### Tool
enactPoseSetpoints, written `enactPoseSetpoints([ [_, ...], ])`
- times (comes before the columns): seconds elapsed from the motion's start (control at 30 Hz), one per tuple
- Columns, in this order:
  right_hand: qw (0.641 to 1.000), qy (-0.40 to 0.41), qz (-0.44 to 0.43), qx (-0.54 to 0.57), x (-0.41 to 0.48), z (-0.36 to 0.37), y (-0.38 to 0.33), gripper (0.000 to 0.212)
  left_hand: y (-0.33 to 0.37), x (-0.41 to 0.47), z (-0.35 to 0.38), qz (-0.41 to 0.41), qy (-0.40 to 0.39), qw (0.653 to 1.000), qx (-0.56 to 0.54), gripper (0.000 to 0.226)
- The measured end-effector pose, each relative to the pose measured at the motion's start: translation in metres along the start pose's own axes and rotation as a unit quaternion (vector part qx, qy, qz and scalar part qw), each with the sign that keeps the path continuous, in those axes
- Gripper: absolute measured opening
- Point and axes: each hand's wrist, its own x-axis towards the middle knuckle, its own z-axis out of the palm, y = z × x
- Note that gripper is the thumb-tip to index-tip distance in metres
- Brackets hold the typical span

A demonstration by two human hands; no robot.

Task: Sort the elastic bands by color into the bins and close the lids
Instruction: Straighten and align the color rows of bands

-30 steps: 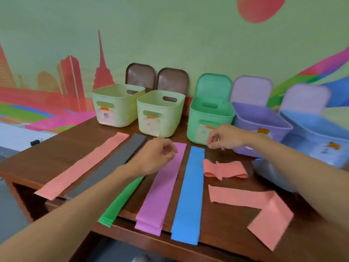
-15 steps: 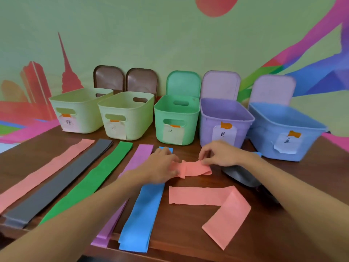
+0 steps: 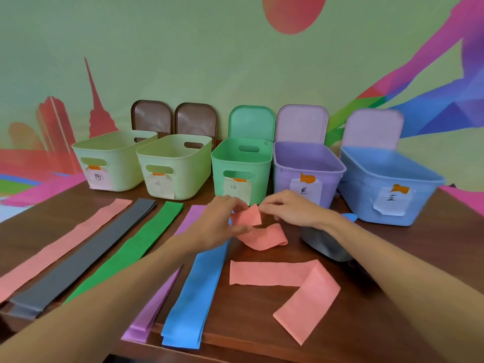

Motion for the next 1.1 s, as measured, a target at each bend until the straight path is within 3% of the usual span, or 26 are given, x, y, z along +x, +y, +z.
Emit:
enactPoseSetpoints([
  [0.13, 0.993, 0.016, 0.032, 0.110, -0.006, -0.006, -0.020, 0.040, 0.008, 0.001, -0.005, 0.005, 0.041, 0.999, -0.034, 0.033],
  [0.23, 0.993, 0.037, 0.012, 0.115, -0.009, -0.007, -0.029, 0.013, 0.015, -0.001, -0.009, -0.012, 0.046, 0.996, -0.081, 0.041],
  [0.3, 0.989, 0.060, 0.003, 0.134, -0.009, -0.010, -0.034, 0.001, 0.022, -0.003, -0.013, -0.045, 0.011, 0.987, -0.157, 0.061],
  [0.37, 0.980, 0.087, -0.004, 0.176, -0.010, -0.018, -0.039, 0.004, 0.028, -0.007, -0.020, -0.090, -0.050, 0.960, -0.259, 0.078],
  [0.47, 0.957, 0.133, -0.005, 0.257, -0.009, -0.032, -0.052, 0.007, 0.034, -0.010, -0.027, -0.138, -0.116, 0.917, -0.356, 0.064],
  [0.57, 0.929, 0.166, -0.019, 0.330, -0.006, -0.045, -0.066, 0.011, 0.037, -0.007, -0.026, -0.145, -0.106, 0.920, -0.348, 0.055],
  [0.77, 0.882, 0.200, -0.056, 0.422, -0.013, -0.059, -0.086, 0.014, 0.049, 0.002, -0.026, -0.137, -0.045, 0.907, -0.395, 0.066],
  [0.97, 0.840, 0.198, -0.083, 0.498, -0.018, -0.063, -0.096, 0.014, 0.059, 0.000, -0.027, -0.119, -0.043, 0.919, -0.374, 0.039],
  [1.1, 0.809, 0.222, -0.091, 0.536, -0.018, -0.067, -0.099, 0.014, 0.058, -0.003, -0.034, -0.142, -0.009, 0.903, -0.405, 0.046],
])
